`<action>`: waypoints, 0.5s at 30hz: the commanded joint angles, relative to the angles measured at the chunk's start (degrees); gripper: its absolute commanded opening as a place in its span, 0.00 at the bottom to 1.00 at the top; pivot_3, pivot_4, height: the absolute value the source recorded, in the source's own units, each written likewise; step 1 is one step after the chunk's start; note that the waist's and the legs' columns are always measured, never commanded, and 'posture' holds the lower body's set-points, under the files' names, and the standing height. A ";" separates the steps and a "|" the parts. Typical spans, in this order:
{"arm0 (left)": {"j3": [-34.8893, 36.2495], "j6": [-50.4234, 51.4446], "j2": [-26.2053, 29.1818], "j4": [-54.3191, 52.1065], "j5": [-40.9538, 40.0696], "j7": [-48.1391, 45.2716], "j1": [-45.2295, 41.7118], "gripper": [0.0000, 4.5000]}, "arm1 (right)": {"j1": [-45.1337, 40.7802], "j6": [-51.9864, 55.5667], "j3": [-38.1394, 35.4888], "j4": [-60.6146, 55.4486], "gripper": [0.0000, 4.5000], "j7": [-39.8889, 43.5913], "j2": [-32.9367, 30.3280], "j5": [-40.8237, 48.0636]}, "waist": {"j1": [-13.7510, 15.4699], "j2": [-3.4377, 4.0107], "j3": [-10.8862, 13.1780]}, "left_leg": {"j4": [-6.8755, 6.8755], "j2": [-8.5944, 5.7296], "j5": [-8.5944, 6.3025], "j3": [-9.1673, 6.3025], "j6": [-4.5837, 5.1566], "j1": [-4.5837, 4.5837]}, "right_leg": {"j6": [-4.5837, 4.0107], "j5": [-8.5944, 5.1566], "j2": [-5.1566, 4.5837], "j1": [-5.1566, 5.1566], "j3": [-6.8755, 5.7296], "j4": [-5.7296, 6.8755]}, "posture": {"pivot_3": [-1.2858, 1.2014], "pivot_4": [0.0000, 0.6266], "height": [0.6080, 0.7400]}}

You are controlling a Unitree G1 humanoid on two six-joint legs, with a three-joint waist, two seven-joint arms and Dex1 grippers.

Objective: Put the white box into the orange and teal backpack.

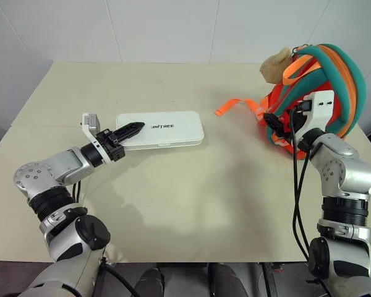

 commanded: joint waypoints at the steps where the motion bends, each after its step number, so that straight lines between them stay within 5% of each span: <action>1: 0.21 0.04 -0.25 -1.21 -3.68 0.38 0.49 0.29 | -3.81 -5.11 -0.05 4.63 1.00 -0.39 0.31 0.15 | -0.10 0.00 0.00 | 0.00 0.00 0.00 0.06 0.00 0.00 | 0.00 0.00 -0.01 -0.01 0.02 0.00 | 0.52 0.24 1.00; 10: 0.18 0.04 -0.42 -1.92 -8.90 3.60 3.07 0.29 | -11.58 -16.08 0.80 22.27 1.00 -0.58 1.44 -0.84 | -0.46 0.00 0.00 | -0.03 0.02 0.00 0.17 0.00 0.01 | 0.00 0.00 -0.02 -0.06 0.05 0.00 | 0.52 0.24 1.00; 15: 0.25 0.04 -0.13 -3.82 -12.89 6.40 5.11 0.29 | -10.15 -16.45 1.13 21.06 1.00 -1.39 0.77 -1.20 | -0.36 0.00 0.00 | -0.08 0.06 0.00 0.18 -0.01 0.00 | 0.00 0.00 -0.01 -0.13 0.04 0.02 | 0.52 0.24 1.00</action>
